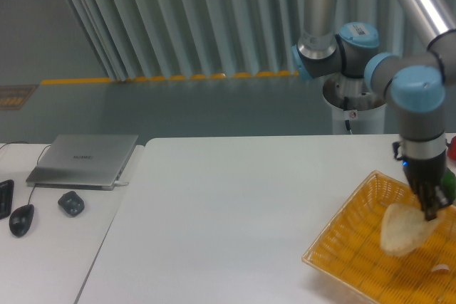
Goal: Place the triangular bread on the table
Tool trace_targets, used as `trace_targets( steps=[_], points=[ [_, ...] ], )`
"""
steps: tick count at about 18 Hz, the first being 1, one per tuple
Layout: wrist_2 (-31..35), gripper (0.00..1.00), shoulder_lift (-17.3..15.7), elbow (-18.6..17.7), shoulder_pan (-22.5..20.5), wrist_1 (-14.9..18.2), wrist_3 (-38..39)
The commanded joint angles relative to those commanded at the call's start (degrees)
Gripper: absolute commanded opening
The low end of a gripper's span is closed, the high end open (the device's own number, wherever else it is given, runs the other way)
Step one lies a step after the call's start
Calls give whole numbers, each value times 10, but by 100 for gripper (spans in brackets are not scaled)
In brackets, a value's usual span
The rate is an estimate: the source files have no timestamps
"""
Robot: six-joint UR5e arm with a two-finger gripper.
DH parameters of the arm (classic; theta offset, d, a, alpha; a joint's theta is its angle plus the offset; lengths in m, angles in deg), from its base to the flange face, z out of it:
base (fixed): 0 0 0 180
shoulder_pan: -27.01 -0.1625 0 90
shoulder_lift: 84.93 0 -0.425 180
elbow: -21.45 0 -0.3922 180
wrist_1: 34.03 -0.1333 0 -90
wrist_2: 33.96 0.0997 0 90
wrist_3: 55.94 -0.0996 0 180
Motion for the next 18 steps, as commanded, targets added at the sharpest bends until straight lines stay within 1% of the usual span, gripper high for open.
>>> trace_targets(
  steps=[4, 6, 8, 10, 13, 15, 18],
  points=[
    [-23, 2, -10, 2, -52, 19, -66],
    [-23, 3, -15, 2, -73, 23, -78],
    [-23, 3, -16, 2, -92, 36, -89],
    [-22, 3, -17, 2, -114, 50, -125],
    [-20, 3, -17, 0, -149, 66, -152],
    [-19, 3, -17, -2, -176, 67, -179],
    [-20, 3, -15, -6, -218, 67, -246]
  ],
)
